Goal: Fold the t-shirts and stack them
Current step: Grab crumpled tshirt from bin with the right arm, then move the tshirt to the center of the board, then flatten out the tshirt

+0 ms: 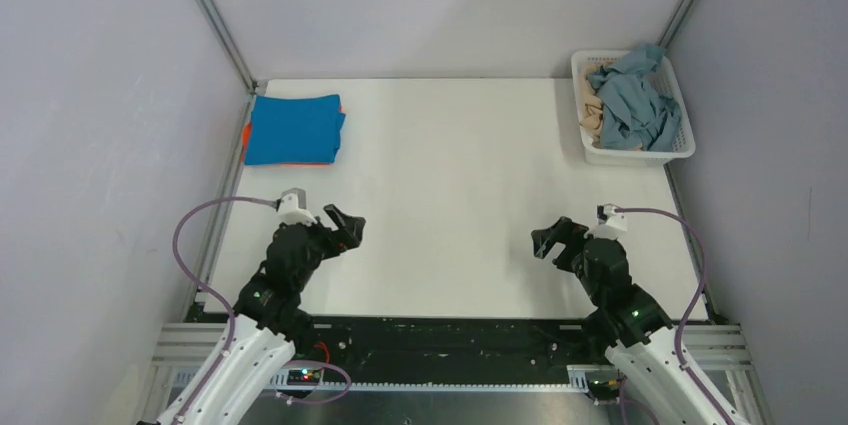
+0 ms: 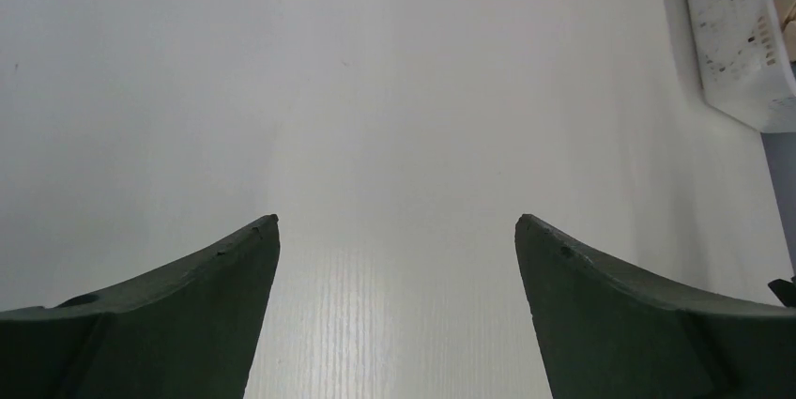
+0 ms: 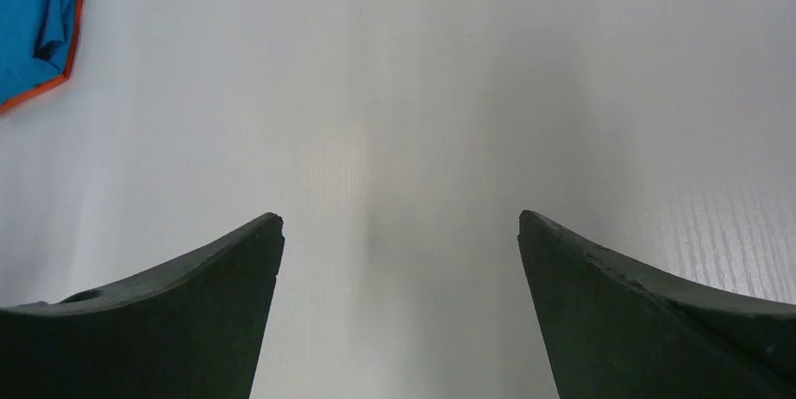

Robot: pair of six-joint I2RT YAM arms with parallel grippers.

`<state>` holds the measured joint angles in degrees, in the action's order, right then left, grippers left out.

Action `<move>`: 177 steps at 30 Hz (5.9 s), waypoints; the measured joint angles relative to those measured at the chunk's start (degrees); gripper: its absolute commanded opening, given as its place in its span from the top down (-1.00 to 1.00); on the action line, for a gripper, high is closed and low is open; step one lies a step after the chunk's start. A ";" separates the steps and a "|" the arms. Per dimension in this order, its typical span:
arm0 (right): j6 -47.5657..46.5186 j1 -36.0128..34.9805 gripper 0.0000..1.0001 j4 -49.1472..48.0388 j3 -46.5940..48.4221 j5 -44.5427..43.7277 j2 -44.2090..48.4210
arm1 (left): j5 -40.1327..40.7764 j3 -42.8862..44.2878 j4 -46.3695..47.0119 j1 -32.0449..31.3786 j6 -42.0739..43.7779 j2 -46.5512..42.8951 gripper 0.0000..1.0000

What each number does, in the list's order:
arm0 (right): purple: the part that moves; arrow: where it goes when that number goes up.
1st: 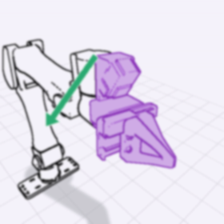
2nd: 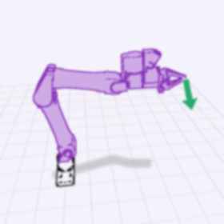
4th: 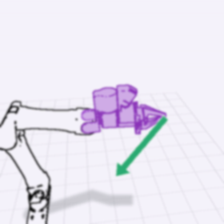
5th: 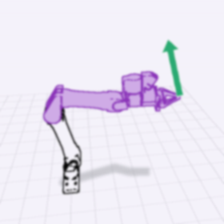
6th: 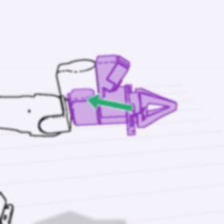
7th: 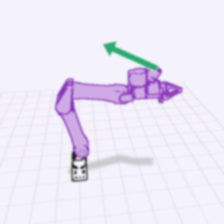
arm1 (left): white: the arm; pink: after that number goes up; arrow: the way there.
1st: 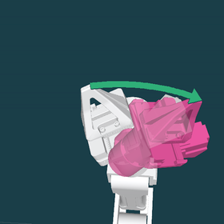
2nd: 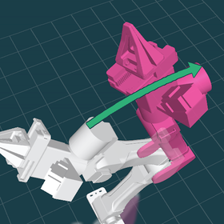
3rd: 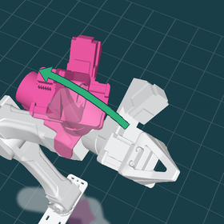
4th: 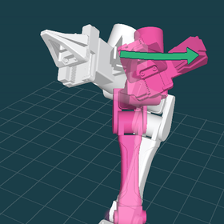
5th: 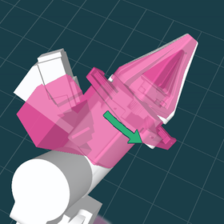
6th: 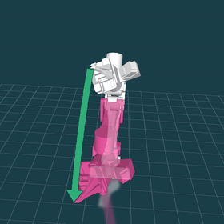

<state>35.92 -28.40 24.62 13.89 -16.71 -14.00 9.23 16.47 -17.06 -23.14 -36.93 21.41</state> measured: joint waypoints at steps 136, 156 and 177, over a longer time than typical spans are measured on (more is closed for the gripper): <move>4.15 13.27 1.00 -12.52 22.86 3.48 -50.31 | 0.96 5.70 -0.44 -35.08 -11.21 27.93 -0.99; 2.86 16.61 1.00 -11.39 20.96 3.93 -41.13 | 26.32 24.13 -20.11 -42.16 -21.18 48.50 1.00; -2.21 22.99 1.00 2.36 52.17 8.39 -18.12 | 45.55 60.74 -31.04 -31.30 -0.02 10.36 1.00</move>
<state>33.71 -5.41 26.98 66.06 -8.32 -32.12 54.78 77.21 -48.10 -54.43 -36.95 31.77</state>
